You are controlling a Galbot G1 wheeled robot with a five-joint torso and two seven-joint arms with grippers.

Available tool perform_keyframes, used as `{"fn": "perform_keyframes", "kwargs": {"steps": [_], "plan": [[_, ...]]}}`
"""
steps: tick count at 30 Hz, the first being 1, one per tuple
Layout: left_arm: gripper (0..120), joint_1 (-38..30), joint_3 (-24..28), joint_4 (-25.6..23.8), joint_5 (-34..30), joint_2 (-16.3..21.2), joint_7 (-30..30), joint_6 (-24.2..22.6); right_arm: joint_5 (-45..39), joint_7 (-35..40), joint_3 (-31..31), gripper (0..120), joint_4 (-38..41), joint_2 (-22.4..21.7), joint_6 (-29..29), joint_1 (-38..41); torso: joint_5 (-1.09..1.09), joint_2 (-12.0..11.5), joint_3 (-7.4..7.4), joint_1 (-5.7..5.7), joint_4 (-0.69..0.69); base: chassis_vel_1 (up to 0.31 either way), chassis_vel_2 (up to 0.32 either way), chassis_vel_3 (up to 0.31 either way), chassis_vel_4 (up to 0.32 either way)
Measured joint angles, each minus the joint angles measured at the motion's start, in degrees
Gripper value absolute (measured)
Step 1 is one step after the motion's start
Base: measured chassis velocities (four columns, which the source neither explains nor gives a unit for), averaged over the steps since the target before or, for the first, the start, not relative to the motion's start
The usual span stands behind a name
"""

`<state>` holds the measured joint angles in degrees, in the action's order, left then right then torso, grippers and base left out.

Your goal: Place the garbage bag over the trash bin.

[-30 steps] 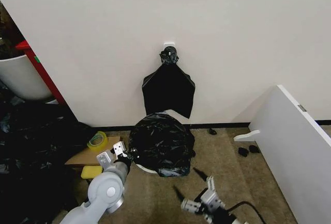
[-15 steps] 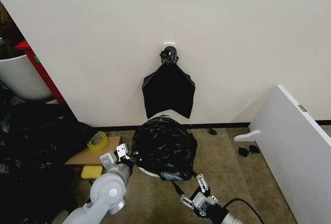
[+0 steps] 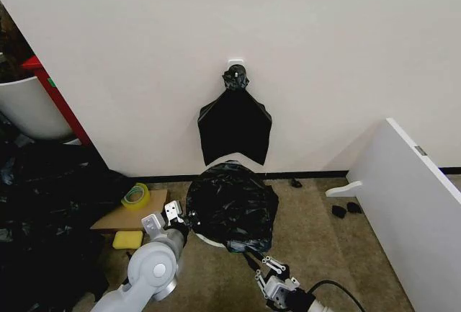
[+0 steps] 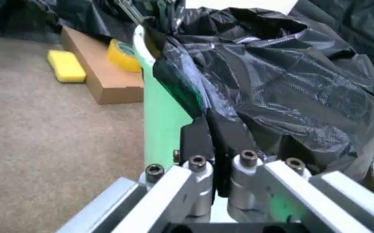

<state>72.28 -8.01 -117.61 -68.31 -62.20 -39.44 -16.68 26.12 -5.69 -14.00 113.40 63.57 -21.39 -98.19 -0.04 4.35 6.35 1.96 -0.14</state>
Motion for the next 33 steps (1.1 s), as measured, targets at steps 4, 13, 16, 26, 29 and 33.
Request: {"fn": "perform_keyframes", "kwargs": {"steps": [4, 13, 16, 26, 29, 33], "plan": [[0, 0.29, -0.08, -0.34, -0.07, -0.12, 0.07, -0.01, 0.37, 1.10, 0.22, 0, -0.21, 0.25, 0.03, -0.21, 0.00, 0.00, 0.00, 0.00, 0.00, 0.000, 0.000, 0.000, 0.000], [0, -0.34, 0.43, -0.43, -1.02, -0.94, -0.33, 0.17, -2.85, -5.01, 2.45, 0, -0.05, -0.29, -1.96, -1.27, 0.00, 0.00, 0.00, 0.00, -0.01, 0.000, 0.000, 0.000, 0.000], [0, -0.49, 0.57, -0.65, -1.35, -1.31, -0.68, 0.16, -2.08, -5.69, 3.80, 0, -1.96, 0.14, -2.18, 0.17, 0.01, 0.00, 0.00, 0.00, -0.01, 0.000, 0.000, 0.000, 0.000], [0, -0.52, 0.81, -1.72, -3.99, -2.22, -2.35, -0.20, -0.35, -5.77, 6.44, 0, -9.87, 2.90, 0.26, 7.77, 0.01, 0.00, 0.00, 0.00, 0.00, 0.000, 0.000, 0.000, 0.000], [0, -0.51, 0.82, -2.20, -4.49, -2.45, -2.77, -0.33, 0.02, -5.34, 6.70, 0, -13.55, 3.99, 1.04, 10.20, -0.01, 0.00, 0.00, 0.00, 0.00, 0.000, 0.000, 0.000, 0.000], [0, -0.44, 0.68, -2.55, -4.90, -2.35, -3.03, -0.53, -0.18, -4.12, 6.87, 0, -17.29, 4.99, 2.58, 11.97, 0.00, 0.00, 0.00, 0.00, 0.00, 0.000, 0.000, 0.000, 0.000]]}}
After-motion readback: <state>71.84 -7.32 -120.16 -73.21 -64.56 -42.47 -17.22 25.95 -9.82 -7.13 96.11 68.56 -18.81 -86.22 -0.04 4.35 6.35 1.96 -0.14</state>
